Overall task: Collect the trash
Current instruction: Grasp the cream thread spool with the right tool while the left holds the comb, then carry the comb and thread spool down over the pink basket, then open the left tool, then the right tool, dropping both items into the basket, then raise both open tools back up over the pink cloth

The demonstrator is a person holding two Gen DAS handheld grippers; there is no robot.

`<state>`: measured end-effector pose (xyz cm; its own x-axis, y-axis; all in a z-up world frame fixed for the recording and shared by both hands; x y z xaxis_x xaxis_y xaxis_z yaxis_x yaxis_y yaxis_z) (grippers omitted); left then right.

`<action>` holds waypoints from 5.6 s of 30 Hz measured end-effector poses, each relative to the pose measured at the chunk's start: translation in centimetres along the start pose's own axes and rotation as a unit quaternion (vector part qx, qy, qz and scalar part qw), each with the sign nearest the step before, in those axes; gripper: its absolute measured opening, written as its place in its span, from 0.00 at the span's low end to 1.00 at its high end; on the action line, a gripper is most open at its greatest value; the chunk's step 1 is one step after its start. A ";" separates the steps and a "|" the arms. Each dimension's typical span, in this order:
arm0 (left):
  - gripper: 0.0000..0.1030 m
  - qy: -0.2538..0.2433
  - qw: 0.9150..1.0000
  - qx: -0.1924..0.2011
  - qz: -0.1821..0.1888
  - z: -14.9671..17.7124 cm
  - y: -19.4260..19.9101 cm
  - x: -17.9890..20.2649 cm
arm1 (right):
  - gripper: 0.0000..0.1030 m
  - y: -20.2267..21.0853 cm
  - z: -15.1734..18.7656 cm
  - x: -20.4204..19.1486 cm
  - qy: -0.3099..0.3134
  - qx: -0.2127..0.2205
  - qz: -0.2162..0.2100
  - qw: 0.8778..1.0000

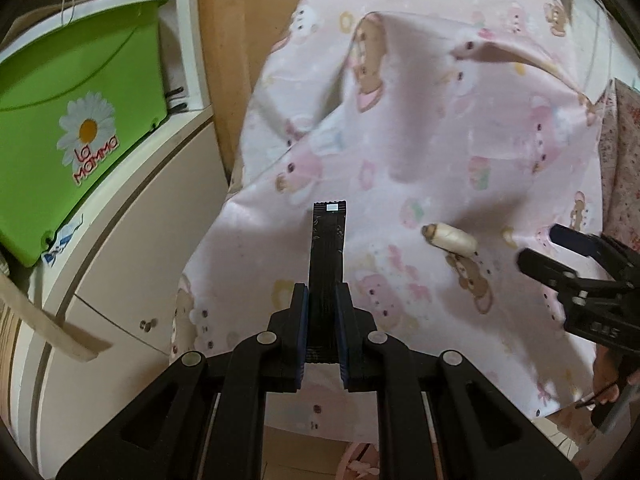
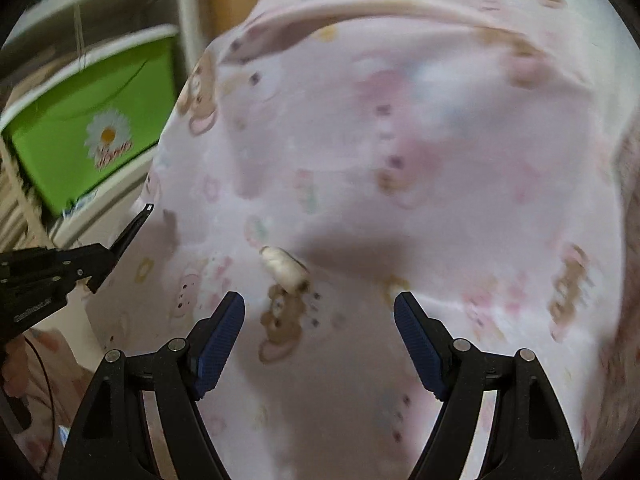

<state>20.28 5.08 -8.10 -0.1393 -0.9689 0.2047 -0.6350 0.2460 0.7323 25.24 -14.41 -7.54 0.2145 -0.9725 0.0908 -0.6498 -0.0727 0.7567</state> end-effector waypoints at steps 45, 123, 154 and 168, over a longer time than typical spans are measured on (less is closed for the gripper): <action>0.12 -0.001 0.998 0.031 0.056 0.4 4.2 4.4 | 0.27 8.9 2.6 1.1 -0.022 0.039 -0.006 0.999; 0.13 -0.012 0.924 -0.379 0.049 26.4 -8.6 9.4 | 0.27 1.4 29.0 -4.8 -0.003 -0.317 0.015 0.948; 0.35 0.027 0.911 -0.410 0.041 28.7 -10.5 7.2 | 0.29 -2.1 33.0 -4.8 -0.014 -0.378 0.030 0.925; 0.45 -0.008 0.948 -0.315 0.037 23.9 -5.2 8.4 | 0.47 2.4 28.1 -3.2 -0.042 -0.300 0.029 0.952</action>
<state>4.26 -4.96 -25.67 -0.1798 -0.9475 0.2642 -0.0432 0.2760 0.9602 2.48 -17.73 -24.18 0.1144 -0.9872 0.1111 -0.1190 0.0974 0.9881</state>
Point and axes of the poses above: each gripper's, at about its wrist camera, not at the fingertips, and y roughly against the way its jaws point, x to its right, z to its underside, the point moved 9 cm from there along -y, roughly the way its jaws point, and after that the axes turned 13 degrees about z, right-handed, at the moved point
